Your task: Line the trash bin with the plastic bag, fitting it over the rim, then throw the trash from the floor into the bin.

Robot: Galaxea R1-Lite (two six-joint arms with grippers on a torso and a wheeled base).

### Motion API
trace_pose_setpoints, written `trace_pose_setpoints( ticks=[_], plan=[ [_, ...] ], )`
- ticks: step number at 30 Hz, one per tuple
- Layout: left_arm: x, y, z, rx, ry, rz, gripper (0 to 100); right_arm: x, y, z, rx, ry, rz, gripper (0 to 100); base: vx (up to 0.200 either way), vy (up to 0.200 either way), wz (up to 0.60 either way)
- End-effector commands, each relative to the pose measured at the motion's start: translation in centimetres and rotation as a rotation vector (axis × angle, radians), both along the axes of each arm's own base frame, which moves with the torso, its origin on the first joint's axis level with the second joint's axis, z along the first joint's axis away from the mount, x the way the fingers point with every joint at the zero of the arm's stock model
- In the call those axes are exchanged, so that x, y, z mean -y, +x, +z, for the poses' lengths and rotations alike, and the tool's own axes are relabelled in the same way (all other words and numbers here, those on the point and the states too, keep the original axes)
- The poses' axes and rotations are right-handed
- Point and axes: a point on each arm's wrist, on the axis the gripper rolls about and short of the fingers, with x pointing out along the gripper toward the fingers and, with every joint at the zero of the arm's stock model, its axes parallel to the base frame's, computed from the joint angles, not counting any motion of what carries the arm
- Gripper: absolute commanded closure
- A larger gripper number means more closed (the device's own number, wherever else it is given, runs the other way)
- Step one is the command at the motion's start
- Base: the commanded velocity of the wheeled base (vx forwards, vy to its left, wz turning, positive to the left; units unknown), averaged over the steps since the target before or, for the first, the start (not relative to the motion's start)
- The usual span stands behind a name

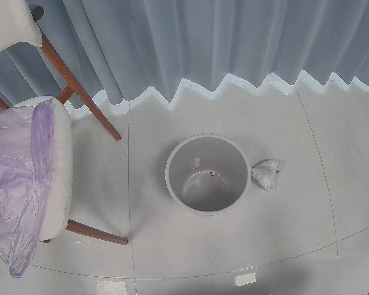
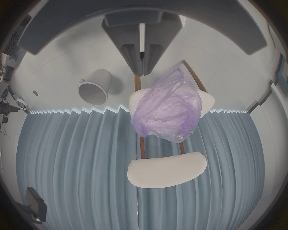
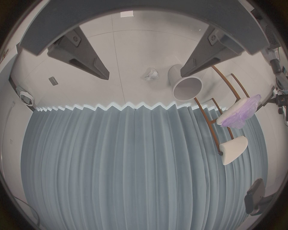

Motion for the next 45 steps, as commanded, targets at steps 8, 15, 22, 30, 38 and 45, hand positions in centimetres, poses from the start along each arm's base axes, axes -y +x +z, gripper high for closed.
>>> trace_pose_setpoints(
  ticks=[8, 15, 22, 30, 38, 45],
  plan=[
    [-0.1, -1.0, 3.7, 0.363, -0.012, 0.061, 100, 0.0, 0.0, -0.5, 0.001, -0.002, 0.001, 0, 0.000, 0.000, 0.00],
    [0.1, -1.9, 6.8, 0.203, 0.173, 0.023, 100, 0.0, 0.0, -0.5, 0.001, -0.002, 0.003, 0, 0.000, 0.000, 0.00],
    [0.1, -0.5, 11.1, 0.138, 0.167, -0.071, 100, 0.0, 0.0, -0.5, 0.001, -0.002, 0.003, 0, 0.000, 0.000, 0.00],
    [0.6, 3.7, 13.3, -0.001, 0.160, -0.311, 100, 0.0, 0.0, -0.5, 0.001, -0.002, 0.003, 0, 0.000, 0.000, 0.00],
    [1.2, 8.8, 14.9, -0.154, 0.137, -0.422, 100, 0.0, 0.0, -0.5, 0.001, -0.002, 0.003, 0, 0.000, 0.000, 0.00],
    [1.4, 13.5, 16.2, -0.247, 0.132, -0.375, 0, 0.0, 0.0, -0.5, 0.001, -0.002, 0.003, 0, 0.000, 0.000, 0.00]
  ],
)
